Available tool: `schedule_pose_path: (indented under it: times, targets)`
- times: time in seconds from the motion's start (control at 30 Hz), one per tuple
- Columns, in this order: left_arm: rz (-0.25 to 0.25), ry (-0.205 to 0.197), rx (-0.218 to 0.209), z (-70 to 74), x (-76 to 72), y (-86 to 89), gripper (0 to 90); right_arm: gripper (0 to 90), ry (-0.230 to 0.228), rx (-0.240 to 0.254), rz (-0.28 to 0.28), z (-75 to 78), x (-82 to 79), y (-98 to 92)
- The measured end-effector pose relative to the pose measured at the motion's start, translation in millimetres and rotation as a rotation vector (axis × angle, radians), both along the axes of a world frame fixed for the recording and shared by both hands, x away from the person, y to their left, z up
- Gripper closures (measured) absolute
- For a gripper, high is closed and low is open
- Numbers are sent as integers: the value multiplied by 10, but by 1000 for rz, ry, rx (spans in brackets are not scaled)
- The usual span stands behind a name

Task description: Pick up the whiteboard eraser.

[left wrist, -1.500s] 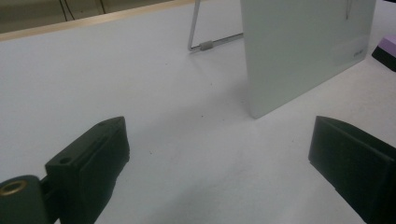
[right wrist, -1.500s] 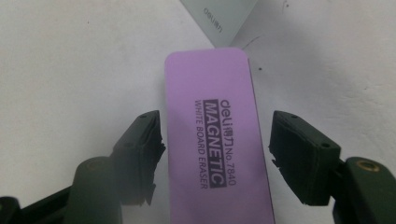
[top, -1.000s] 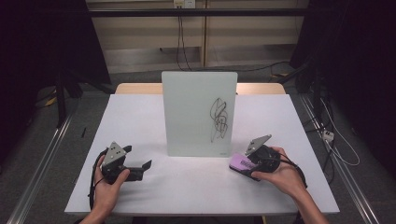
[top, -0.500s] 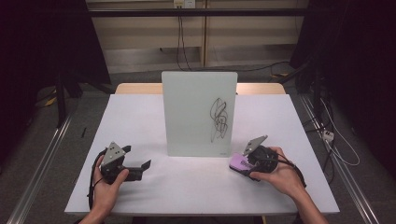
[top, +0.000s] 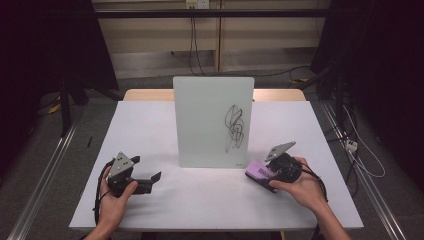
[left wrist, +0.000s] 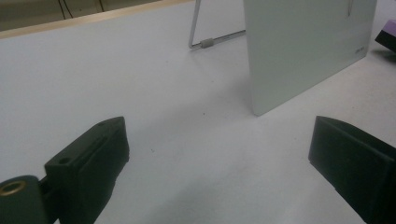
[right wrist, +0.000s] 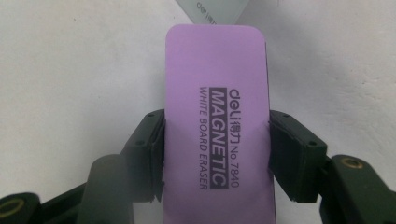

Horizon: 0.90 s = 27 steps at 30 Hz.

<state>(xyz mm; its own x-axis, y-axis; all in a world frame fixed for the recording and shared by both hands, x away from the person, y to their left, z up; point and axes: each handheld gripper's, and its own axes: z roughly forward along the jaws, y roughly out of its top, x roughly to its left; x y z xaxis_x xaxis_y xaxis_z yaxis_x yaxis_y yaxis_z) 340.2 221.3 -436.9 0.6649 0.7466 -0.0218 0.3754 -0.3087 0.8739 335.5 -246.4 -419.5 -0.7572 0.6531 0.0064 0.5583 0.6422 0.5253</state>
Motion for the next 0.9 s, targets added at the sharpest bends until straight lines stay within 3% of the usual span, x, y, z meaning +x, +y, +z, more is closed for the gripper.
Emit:
schedule_pose_path:
  times: [0.47,0.9]
  targets:
    - [14,29,-32,-29,23,59,49,416,-51,104,-23,71,-2,-16]
    - [21,31,-60,-18,13,81,49,417,-121,154,-26,111,-47,0]
